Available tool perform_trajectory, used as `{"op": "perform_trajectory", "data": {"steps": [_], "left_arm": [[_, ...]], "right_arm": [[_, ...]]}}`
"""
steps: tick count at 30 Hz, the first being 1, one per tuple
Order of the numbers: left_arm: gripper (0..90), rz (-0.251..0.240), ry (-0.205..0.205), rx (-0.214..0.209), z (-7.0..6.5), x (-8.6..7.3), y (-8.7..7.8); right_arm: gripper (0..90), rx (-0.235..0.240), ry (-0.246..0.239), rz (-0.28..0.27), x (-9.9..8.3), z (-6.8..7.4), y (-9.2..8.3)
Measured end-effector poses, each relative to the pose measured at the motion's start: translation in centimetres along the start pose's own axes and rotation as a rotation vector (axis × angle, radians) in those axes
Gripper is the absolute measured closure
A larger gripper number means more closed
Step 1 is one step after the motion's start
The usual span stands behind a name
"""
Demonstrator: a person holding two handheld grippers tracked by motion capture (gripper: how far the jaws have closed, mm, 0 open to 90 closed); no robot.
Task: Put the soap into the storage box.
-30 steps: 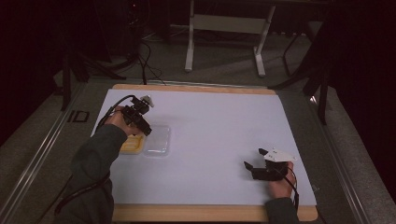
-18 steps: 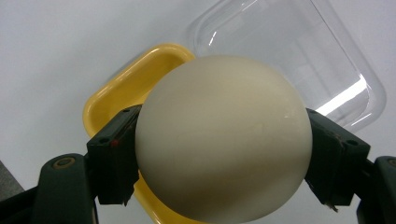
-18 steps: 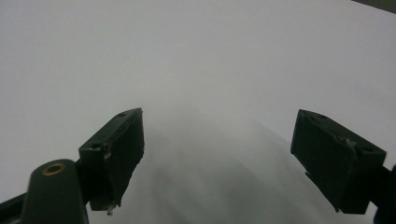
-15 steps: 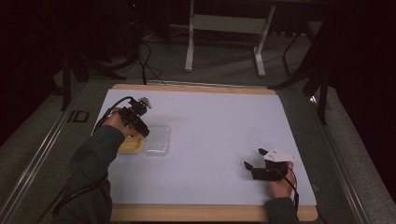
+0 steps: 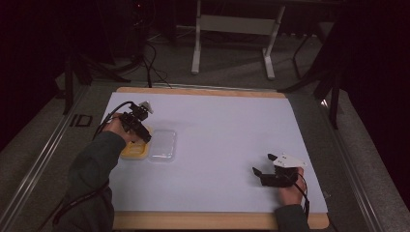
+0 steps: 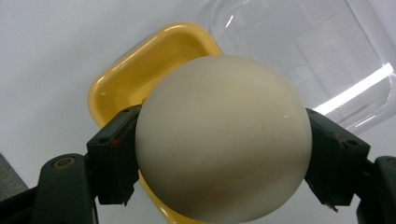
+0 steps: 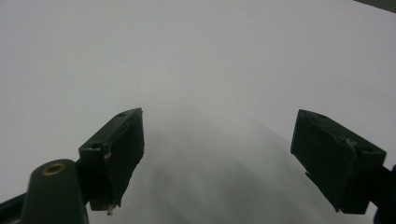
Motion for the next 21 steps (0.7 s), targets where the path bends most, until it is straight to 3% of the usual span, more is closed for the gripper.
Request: {"op": "perform_trajectory", "data": {"steps": [21], "left_arm": [[23.0,0.013,-0.029,-0.005,1.2,-1.2,0.6]], "right_arm": [[17.0,-0.003,-0.004,-0.001,0.0,0.0,0.0]]}}
Point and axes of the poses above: each handheld gripper's, and its own axes: y roughly forward along the jaws, x roughly out of its top, z roughly to its left, the point moved 2 cm from there along y, roughly forward along the jaws, and after that the axes turned 10 degrees about -x, right-handed, at the moved point
